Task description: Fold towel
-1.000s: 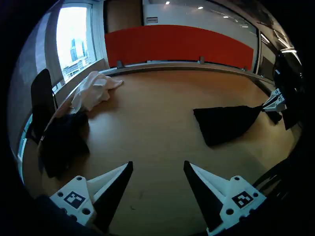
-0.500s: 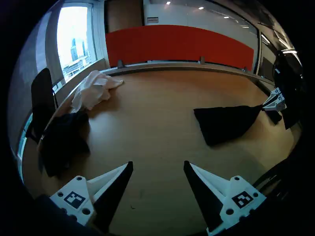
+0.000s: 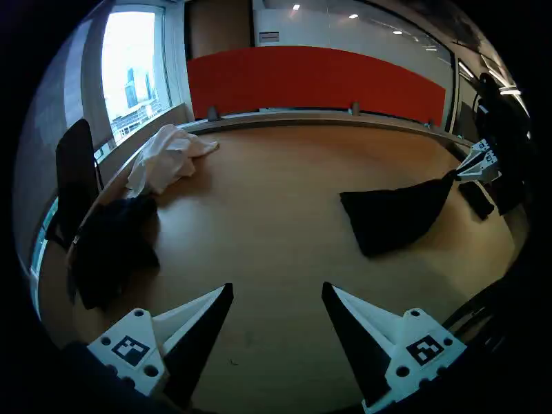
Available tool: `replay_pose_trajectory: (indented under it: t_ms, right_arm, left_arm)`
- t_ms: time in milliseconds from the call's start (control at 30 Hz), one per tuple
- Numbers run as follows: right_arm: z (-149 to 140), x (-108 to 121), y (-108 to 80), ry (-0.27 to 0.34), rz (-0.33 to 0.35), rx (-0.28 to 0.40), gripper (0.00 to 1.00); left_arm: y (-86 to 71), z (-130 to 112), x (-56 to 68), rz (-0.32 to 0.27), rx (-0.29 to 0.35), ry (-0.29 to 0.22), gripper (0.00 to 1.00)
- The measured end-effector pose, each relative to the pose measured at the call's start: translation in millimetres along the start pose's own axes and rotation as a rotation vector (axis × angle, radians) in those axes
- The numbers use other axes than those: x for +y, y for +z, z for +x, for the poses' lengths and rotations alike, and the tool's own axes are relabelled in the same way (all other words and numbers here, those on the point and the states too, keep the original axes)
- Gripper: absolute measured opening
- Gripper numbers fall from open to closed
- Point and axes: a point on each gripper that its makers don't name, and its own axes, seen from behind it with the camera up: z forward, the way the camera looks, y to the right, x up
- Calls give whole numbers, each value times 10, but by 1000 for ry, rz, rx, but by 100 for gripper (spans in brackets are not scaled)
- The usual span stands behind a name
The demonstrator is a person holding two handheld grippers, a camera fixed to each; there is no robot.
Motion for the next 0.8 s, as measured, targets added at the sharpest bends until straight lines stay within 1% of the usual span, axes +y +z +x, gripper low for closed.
replay_pose_trajectory:
  t_ms: [367,800]
  right_arm:
    - [450,-25,4,-85,11,42,3]
    - [711,-65,9,-126,25,65,3]
  left_arm:
    - [-36,6,-1,5,7,-5,96]
    - [-73,10,-45,15,13,-17,96]
